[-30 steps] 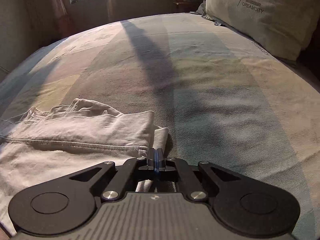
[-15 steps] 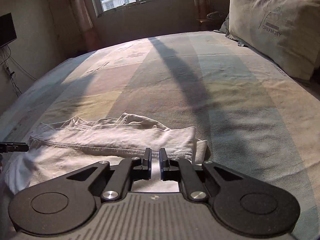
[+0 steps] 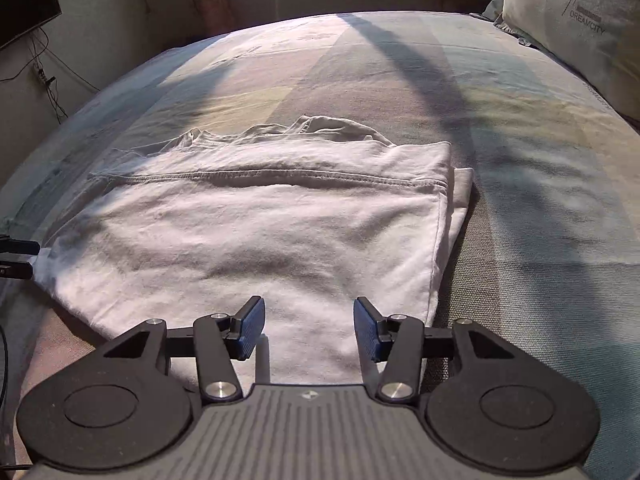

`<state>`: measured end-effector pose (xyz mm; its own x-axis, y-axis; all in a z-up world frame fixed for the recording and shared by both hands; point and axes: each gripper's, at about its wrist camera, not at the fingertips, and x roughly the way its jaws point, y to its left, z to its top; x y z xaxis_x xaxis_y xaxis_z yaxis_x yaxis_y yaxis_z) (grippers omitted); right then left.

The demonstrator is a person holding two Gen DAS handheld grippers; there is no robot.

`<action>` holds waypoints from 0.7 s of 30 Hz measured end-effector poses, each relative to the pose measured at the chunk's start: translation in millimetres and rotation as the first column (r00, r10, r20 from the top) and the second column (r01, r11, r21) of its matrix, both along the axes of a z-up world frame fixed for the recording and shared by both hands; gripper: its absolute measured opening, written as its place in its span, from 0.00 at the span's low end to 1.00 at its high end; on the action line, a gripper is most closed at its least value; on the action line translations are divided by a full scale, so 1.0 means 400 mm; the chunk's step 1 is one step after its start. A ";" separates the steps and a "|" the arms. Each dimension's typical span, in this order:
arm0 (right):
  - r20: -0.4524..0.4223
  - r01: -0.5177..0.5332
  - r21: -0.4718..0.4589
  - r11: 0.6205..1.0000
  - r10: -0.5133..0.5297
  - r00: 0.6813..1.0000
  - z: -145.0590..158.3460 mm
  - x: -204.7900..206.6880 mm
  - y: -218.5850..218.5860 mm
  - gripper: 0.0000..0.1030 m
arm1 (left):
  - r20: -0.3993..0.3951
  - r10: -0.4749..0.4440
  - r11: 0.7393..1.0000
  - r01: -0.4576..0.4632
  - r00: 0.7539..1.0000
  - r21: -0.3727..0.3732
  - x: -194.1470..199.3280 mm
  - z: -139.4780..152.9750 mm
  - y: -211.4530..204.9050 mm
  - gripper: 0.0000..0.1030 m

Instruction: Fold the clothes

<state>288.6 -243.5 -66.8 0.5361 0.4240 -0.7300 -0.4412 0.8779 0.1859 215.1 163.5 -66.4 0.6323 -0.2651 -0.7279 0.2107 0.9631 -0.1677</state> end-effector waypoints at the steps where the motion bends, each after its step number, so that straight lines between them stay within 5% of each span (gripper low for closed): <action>1: 0.013 0.001 -0.004 1.000 -0.001 1.000 0.012 -0.015 -0.001 0.67 | 0.029 -0.025 0.999 0.023 0.999 0.043 -0.002 0.011 -0.024 0.99; 6: 0.016 -0.118 -0.041 0.992 0.118 0.993 0.004 -0.076 0.077 0.80 | 0.026 -0.103 0.987 0.099 0.994 0.127 0.025 -0.014 -0.115 0.99; 8: -0.021 -0.088 -0.032 0.996 0.088 0.996 -0.024 -0.100 0.069 0.85 | -0.047 -0.060 0.991 0.065 0.997 0.118 0.027 -0.055 -0.112 0.99; 16: -0.013 -0.003 -0.004 1.000 0.003 1.000 0.002 -0.227 -0.060 0.86 | 0.000 -0.063 0.986 0.062 0.998 0.157 -0.099 -0.023 -0.121 0.99; 18: 0.002 0.032 0.031 0.999 -0.032 0.999 0.014 -0.219 -0.097 0.83 | 0.007 -0.071 0.984 0.069 0.997 0.165 -0.120 -0.014 -0.142 0.99; 21: -0.009 0.116 0.096 0.989 -0.116 0.993 0.014 -0.164 -0.143 0.52 | 0.023 -0.064 0.985 0.060 0.998 0.162 -0.148 -0.007 -0.188 0.99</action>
<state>223.1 -300.9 -61.2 0.5835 0.4270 -0.6908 -0.3365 0.9013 0.2729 156.1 88.3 -69.0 0.6389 -0.1849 -0.7467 0.2733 0.9619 -0.0044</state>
